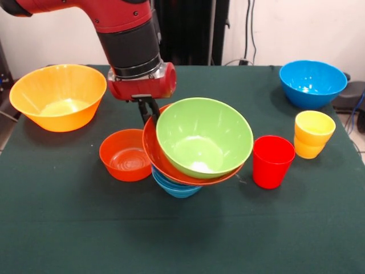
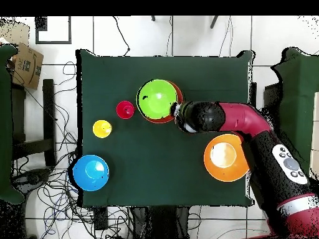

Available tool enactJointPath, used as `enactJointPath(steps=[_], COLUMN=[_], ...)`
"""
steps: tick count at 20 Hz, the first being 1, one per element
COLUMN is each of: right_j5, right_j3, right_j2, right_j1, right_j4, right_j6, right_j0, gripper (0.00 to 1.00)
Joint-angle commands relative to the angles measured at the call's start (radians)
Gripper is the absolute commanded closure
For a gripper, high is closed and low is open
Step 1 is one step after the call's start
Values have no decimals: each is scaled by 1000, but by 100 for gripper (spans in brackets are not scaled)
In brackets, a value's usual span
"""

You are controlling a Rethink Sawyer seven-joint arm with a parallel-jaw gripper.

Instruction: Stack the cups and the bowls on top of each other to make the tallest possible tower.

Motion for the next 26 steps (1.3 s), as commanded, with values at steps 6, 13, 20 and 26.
enactJointPath(steps=[6,13,20,26], right_j5=[-14,-11,-27,-34], right_j3=[80,81,86,90], right_j2=[2,9,5,-10], right_j1=[0,1,8,1], right_j4=[-138,-152,-164,-175], right_j6=[-231,-232,-207,-182], right_j0=[-35,-47,-44,-36], gripper=[100,100,100,0])
